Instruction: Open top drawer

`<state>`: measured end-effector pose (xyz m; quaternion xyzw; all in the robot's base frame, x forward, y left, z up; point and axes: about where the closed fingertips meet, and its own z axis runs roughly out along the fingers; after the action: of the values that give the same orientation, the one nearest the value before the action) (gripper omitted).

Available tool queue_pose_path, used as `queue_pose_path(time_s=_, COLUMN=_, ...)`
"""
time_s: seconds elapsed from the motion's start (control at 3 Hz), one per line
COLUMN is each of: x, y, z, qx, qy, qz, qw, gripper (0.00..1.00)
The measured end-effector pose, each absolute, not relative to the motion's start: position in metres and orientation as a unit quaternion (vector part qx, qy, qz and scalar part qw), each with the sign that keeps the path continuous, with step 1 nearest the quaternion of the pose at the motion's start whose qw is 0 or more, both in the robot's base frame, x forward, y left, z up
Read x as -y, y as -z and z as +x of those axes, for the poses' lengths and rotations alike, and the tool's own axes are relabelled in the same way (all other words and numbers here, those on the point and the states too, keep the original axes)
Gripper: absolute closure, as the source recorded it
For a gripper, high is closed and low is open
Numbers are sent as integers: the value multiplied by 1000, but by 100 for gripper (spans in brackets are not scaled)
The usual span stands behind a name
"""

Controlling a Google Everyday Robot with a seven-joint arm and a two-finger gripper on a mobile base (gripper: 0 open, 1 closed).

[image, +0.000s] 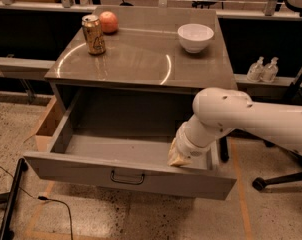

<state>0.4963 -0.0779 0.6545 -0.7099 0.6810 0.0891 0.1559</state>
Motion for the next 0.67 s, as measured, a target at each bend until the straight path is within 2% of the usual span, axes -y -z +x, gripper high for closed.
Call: queue_pose_path(time_s=0.67, x=100, y=-706, z=492, qx=-707, qy=-62, qz=-666, qw=230, gripper=100)
